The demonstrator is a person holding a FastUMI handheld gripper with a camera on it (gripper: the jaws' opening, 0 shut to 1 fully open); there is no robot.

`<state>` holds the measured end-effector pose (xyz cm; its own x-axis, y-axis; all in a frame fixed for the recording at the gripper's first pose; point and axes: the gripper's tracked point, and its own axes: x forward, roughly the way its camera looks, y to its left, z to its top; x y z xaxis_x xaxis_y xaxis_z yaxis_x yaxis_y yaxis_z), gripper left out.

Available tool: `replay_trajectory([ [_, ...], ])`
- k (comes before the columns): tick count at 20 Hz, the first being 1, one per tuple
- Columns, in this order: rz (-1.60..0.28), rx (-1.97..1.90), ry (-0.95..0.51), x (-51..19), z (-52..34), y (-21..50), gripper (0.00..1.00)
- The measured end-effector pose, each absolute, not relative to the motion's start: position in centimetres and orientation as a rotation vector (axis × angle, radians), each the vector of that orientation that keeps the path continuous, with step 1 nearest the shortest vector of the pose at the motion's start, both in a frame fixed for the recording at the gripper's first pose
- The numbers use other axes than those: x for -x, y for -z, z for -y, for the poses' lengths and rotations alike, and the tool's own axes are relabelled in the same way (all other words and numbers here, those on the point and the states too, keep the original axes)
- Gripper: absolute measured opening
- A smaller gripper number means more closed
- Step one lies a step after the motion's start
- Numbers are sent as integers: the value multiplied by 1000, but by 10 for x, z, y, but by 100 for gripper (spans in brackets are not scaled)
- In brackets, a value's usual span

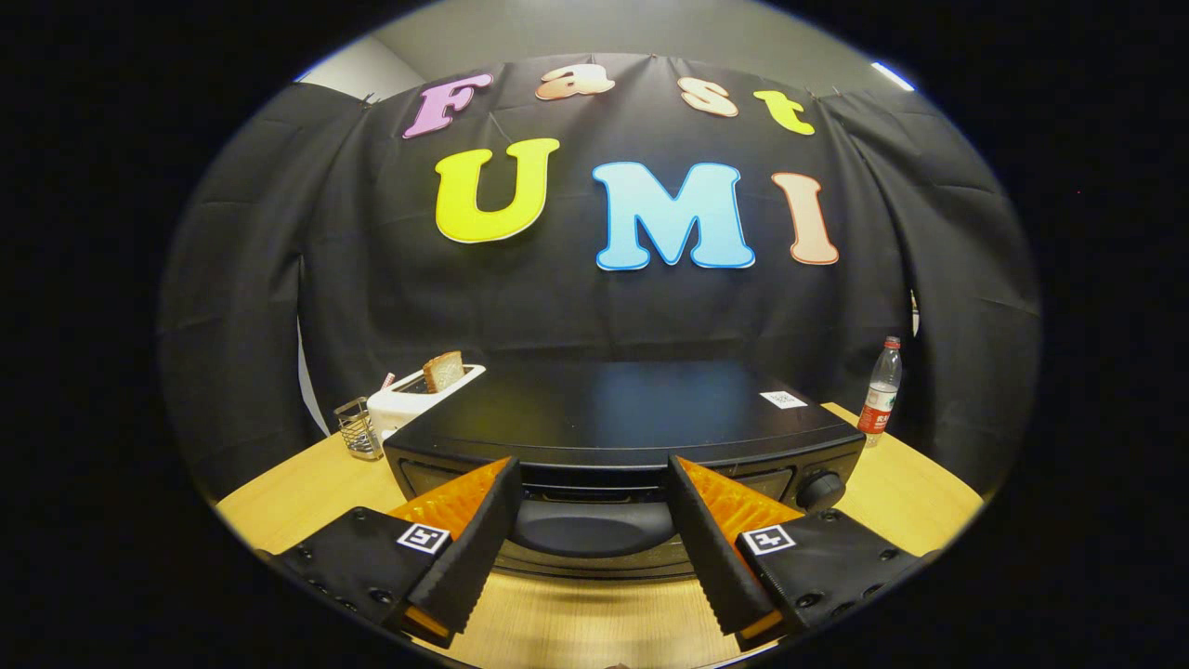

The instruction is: Open the toaster oven, put the food inside, and close the toaster oven door.

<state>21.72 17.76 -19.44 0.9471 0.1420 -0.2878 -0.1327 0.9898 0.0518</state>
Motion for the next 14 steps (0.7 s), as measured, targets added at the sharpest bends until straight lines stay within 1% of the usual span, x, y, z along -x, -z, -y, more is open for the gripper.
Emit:
replay_trajectory([
  [14, -381, -30, -174, -157, -172, 213, 98],
])
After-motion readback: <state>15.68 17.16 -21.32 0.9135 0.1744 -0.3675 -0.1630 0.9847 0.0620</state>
